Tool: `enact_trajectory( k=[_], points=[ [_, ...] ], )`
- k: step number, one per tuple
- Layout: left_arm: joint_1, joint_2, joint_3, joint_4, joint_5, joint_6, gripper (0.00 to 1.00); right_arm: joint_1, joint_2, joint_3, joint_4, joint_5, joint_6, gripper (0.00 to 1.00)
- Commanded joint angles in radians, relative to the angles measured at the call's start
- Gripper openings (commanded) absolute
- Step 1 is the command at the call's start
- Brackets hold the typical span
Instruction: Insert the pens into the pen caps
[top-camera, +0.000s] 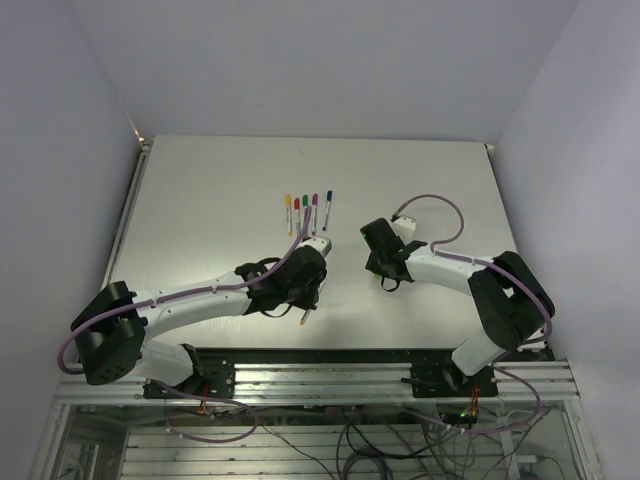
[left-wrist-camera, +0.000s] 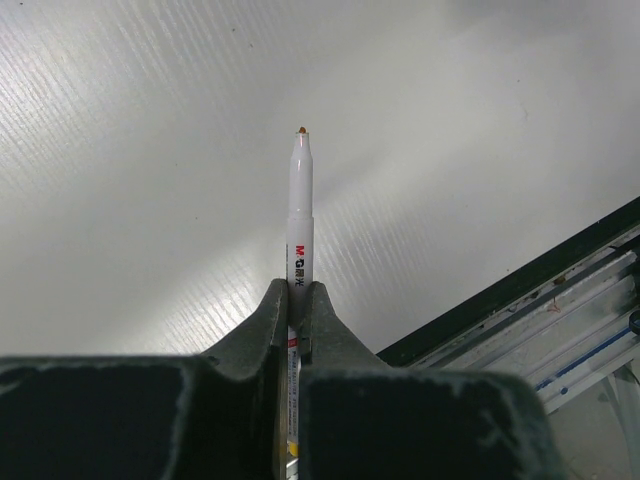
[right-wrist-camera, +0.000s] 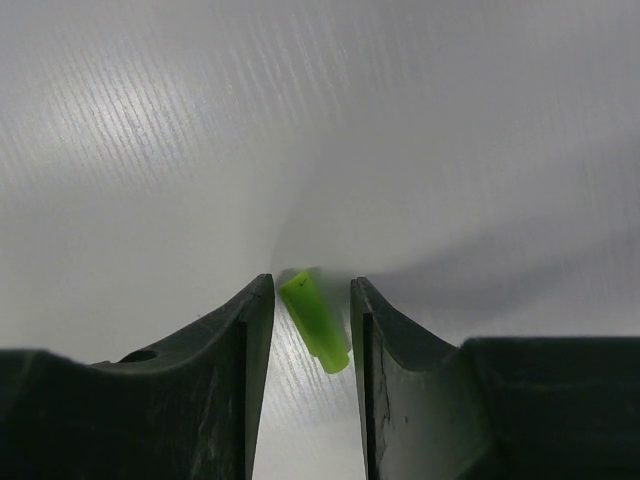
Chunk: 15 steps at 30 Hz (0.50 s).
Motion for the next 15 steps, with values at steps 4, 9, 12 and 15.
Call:
enact_trajectory(
  k=[4, 9, 12, 15],
  points=[
    [-0.004, -0.006, 0.003, 0.025, 0.01, -0.009, 0.07, 0.011, 0.019, -0.007, -0.035, 0.011, -0.013, 0.35],
    [-0.004, -0.003, -0.001, 0.033, 0.012, -0.015, 0.07, 0.024, 0.017, -0.019, -0.044, -0.006, -0.023, 0.34],
    [-0.004, -0.004, -0.002, 0.031, 0.009, -0.016, 0.07, 0.039, 0.019, -0.024, -0.053, -0.019, -0.029, 0.34],
    [-0.004, -0.005, 0.0, 0.028, 0.005, -0.017, 0.07, 0.053, 0.025, -0.036, -0.057, -0.028, -0.032, 0.34]
  ],
)
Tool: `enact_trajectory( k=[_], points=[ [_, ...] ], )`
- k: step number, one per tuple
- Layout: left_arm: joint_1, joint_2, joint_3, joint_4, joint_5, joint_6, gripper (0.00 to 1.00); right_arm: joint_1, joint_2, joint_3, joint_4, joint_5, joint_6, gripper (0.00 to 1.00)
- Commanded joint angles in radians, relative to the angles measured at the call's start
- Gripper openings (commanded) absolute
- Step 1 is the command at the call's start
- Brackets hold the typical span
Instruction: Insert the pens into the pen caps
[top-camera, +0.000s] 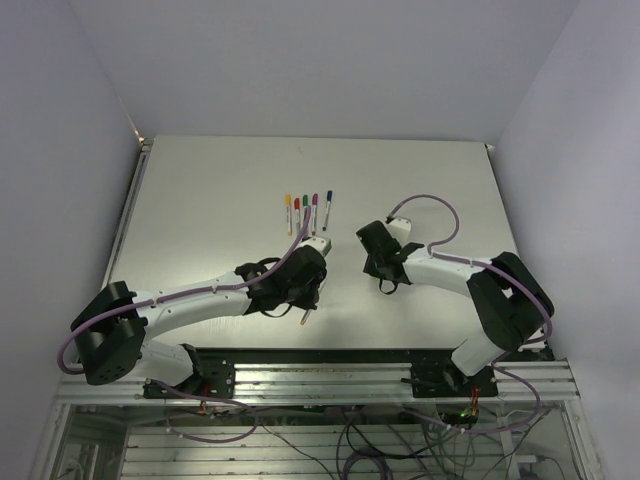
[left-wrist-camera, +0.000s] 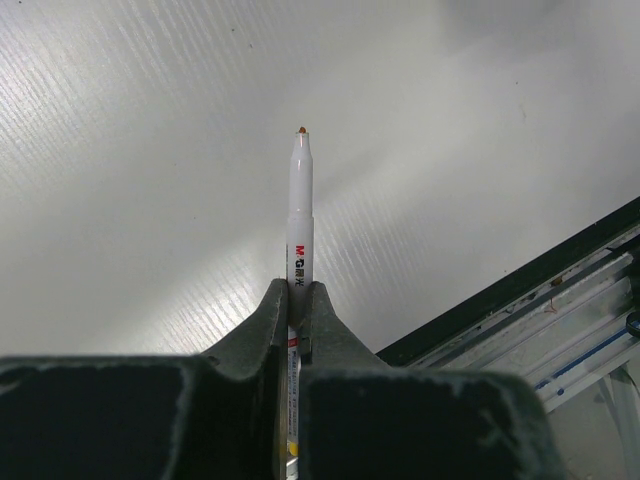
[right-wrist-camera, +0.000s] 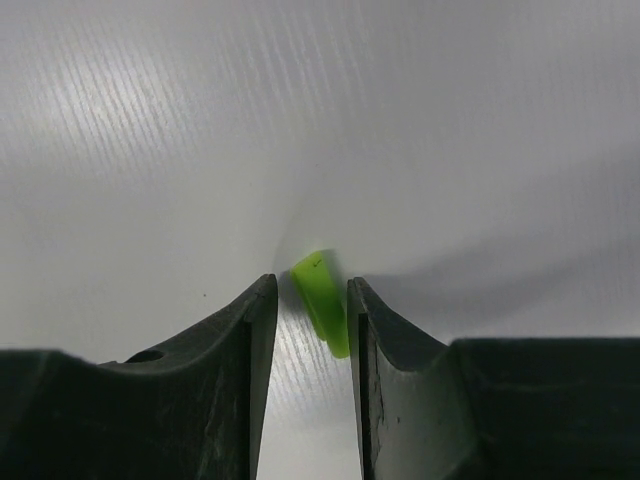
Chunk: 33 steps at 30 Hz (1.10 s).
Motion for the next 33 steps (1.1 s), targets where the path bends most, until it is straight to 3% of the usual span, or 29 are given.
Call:
enact_trajectory(
  k=[1, 5, 9, 12, 17, 23, 33],
  points=[
    [-0.005, -0.003, 0.001, 0.024, 0.004, -0.008, 0.07, 0.025, 0.025, -0.041, -0.054, -0.033, -0.007, 0.34],
    [-0.004, -0.005, -0.001, 0.027, 0.005, -0.013, 0.07, 0.026, 0.039, -0.062, -0.056, -0.03, 0.001, 0.31],
    [-0.004, -0.006, -0.003, 0.031, 0.01, -0.016, 0.07, 0.027, 0.065, -0.066, -0.055, -0.023, 0.0, 0.21],
    [-0.004, -0.011, -0.011, 0.038, 0.019, -0.019, 0.07, 0.027, 0.1, -0.05, -0.069, -0.021, -0.01, 0.0],
    [-0.004, -0.034, -0.027, 0.053, 0.023, -0.018, 0.07, 0.026, 0.07, -0.07, -0.035, -0.059, -0.04, 0.0],
    [-0.017, -0.07, -0.027, 0.097, 0.013, 0.008, 0.07, 0.028, -0.156, -0.1, 0.051, -0.074, -0.117, 0.0],
    [-0.213, -0.09, -0.07, 0.355, -0.15, 0.02, 0.07, 0.069, -0.575, -0.203, 0.245, -0.108, -0.176, 0.0]
  ],
)
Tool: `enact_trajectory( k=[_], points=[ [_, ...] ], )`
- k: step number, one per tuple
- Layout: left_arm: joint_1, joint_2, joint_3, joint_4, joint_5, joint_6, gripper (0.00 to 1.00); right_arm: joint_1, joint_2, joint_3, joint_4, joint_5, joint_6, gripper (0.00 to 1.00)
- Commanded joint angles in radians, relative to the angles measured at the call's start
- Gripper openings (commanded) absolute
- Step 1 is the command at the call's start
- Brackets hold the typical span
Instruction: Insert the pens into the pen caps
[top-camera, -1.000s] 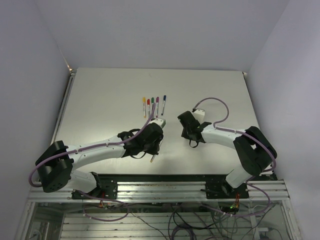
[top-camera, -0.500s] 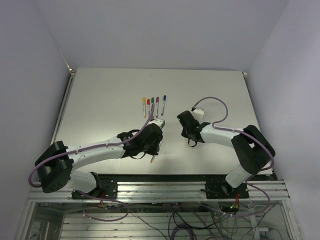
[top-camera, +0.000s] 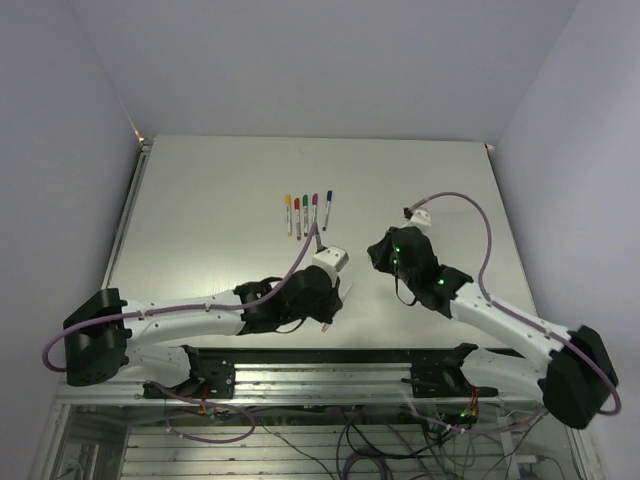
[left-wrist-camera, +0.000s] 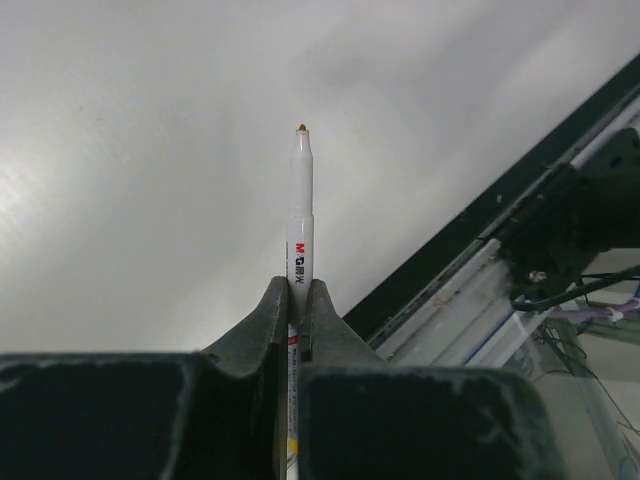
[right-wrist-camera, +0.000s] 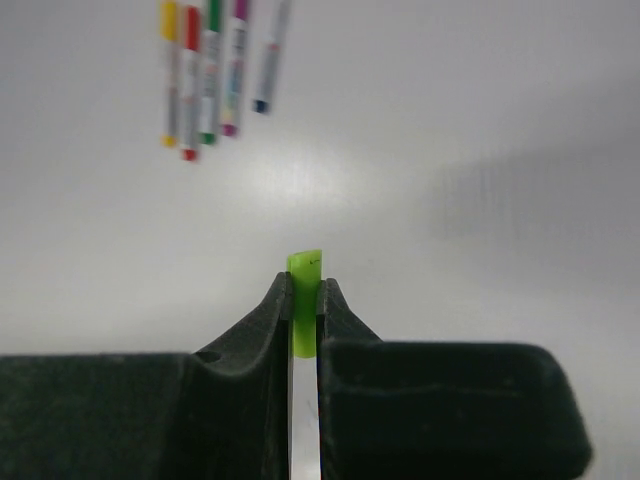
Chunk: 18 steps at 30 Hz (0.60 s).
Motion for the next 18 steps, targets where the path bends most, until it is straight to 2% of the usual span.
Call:
enact_trajectory(
  k=[1, 10, 18],
  points=[
    [-0.088, -0.016, -0.023, 0.176, -0.123, 0.022, 0.07, 0.041, -0.138, -0.057, 0.114, -0.011, -0.032, 0.0],
    [-0.151, -0.082, -0.086, 0.393, -0.239, 0.072, 0.07, 0.094, -0.419, -0.135, 0.298, 0.027, 0.012, 0.0],
    [-0.151, -0.132, -0.205, 0.685, -0.29, 0.074, 0.07, 0.097, -0.495, -0.202, 0.491, -0.05, -0.037, 0.0]
  ],
)
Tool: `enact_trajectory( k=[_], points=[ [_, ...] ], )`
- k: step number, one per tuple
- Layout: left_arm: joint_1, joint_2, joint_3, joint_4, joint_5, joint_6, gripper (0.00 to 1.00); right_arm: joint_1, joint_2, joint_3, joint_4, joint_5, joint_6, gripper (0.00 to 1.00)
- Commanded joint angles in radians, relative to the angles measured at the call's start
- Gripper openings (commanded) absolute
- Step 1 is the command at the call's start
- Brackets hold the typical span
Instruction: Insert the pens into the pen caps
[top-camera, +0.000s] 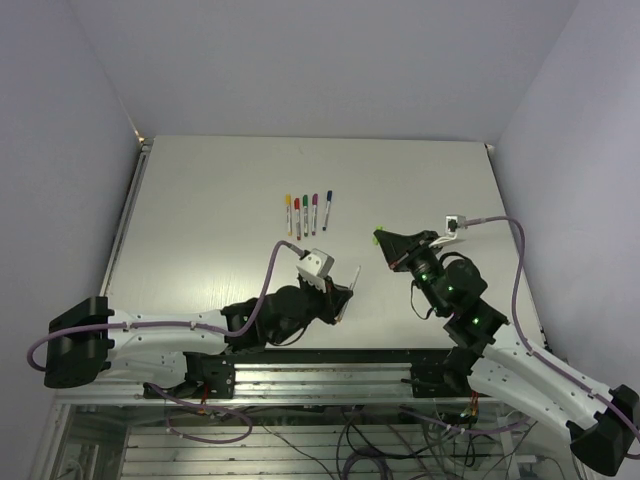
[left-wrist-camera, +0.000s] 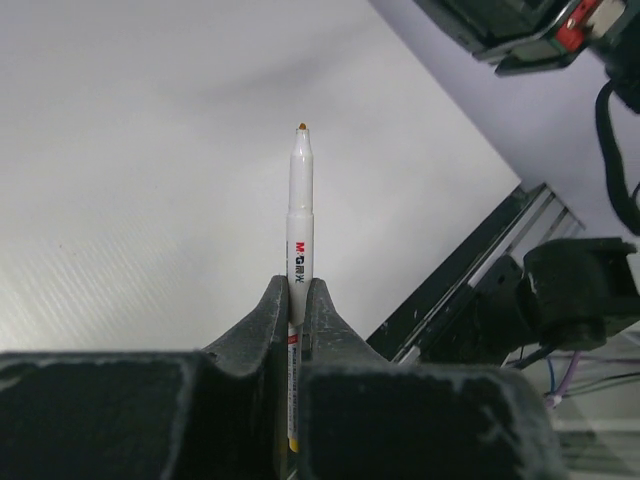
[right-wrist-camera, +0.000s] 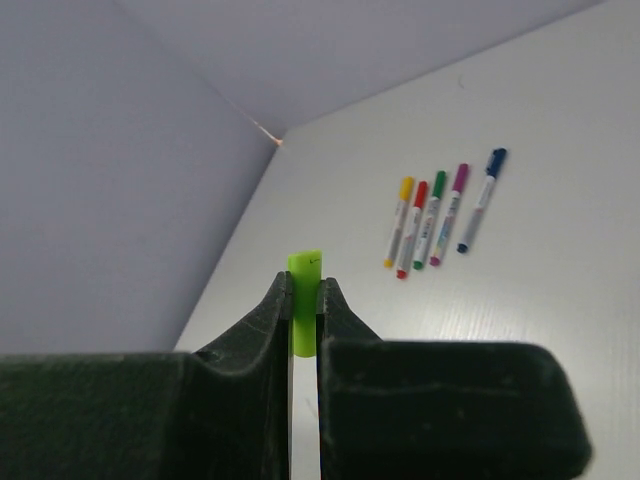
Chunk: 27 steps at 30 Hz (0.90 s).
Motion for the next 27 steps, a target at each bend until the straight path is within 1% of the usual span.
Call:
enact_trajectory(
  k=[1, 6, 11, 17, 22, 27],
  points=[
    [-0.004, -0.008, -0.03, 0.233, -0.048, 0.024, 0.07, 0.008, -0.009, -0.031, 0.181, -0.067, -0.046, 0.0],
    [-0.004, 0.015, -0.063, 0.394, -0.017, 0.024, 0.07, 0.008, 0.027, -0.047, 0.325, -0.16, -0.098, 0.0],
    [-0.002, 0.017, -0.082, 0.462, 0.0, 0.008, 0.07, 0.008, 0.039, -0.053, 0.404, -0.217, -0.108, 0.0],
    [-0.001, -0.003, -0.117, 0.528, -0.001, -0.007, 0.07, 0.009, 0.016, -0.058, 0.422, -0.234, -0.106, 0.0],
    [0.001, 0.0, -0.13, 0.589, -0.003, -0.007, 0.07, 0.008, 0.016, -0.078, 0.455, -0.261, -0.073, 0.0],
    [0.002, 0.004, -0.113, 0.582, 0.005, 0.012, 0.07, 0.009, 0.033, -0.072, 0.446, -0.286, -0.061, 0.0]
  ],
)
